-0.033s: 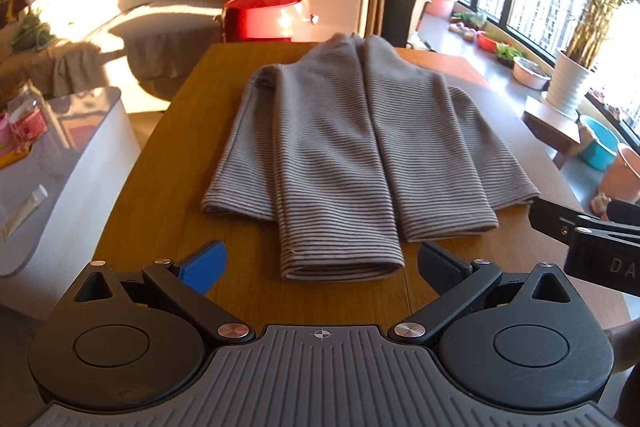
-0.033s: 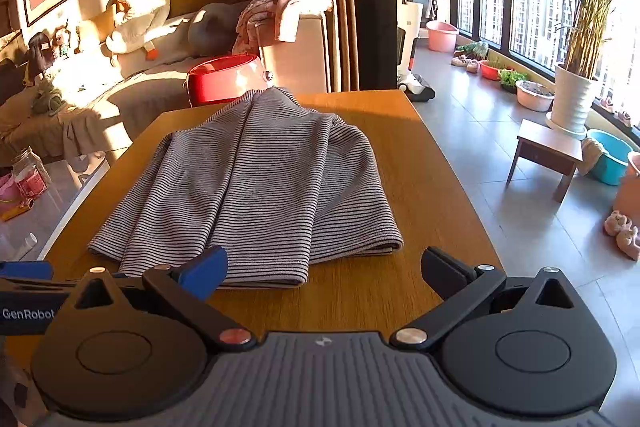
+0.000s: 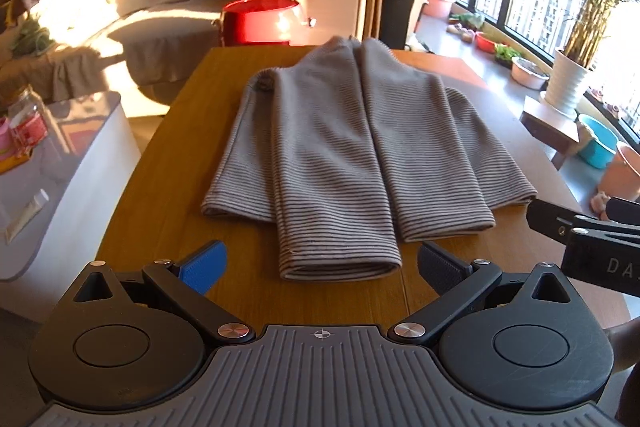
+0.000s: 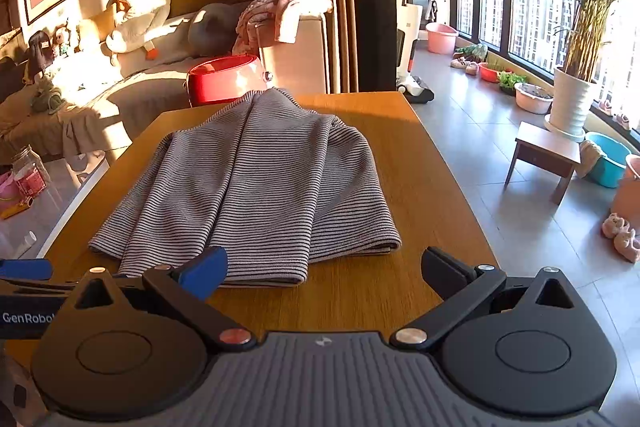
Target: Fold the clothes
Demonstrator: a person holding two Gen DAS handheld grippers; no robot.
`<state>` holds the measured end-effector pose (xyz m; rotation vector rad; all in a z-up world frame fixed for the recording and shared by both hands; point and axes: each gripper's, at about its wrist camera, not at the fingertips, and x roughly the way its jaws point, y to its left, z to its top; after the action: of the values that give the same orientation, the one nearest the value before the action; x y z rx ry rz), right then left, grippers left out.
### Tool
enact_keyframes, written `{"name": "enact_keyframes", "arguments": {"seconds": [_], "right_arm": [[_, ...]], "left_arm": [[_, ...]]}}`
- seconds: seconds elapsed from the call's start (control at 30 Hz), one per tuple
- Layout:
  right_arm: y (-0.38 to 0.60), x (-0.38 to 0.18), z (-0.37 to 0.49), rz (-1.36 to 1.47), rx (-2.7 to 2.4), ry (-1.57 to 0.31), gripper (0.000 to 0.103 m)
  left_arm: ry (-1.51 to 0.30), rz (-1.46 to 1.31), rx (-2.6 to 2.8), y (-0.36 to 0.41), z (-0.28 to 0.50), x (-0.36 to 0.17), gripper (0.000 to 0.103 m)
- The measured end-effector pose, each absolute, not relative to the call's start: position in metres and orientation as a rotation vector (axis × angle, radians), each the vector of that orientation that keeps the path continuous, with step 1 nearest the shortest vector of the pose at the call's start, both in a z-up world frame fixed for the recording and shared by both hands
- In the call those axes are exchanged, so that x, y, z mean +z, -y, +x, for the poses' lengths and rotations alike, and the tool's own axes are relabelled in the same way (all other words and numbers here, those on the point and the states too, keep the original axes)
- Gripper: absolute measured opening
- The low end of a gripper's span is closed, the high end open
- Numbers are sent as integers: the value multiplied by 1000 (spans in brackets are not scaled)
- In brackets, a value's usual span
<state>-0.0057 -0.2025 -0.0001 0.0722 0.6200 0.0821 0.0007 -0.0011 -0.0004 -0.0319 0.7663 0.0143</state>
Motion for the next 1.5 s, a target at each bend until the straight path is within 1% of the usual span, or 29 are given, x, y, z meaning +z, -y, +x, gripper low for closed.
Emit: {"name": "enact_keyframes", "arguments": {"seconds": [0.13,0.23,0.4,1.5], "right_arm": [[207,-1,-10,83,74,-602,103],[210,-1,-14,88,65,-591,103],[207,-3,-14,67,35,-629,103],[195,2,-19,18,78,-661,103]], "left_arm": [[-739,-57,31,3,2,-1,103],[-771,-58,4,2,1,-3,103],[-791,-61,-8,0,-10,7,103],[-795,-54,-7,1,-11,10,103]]}}
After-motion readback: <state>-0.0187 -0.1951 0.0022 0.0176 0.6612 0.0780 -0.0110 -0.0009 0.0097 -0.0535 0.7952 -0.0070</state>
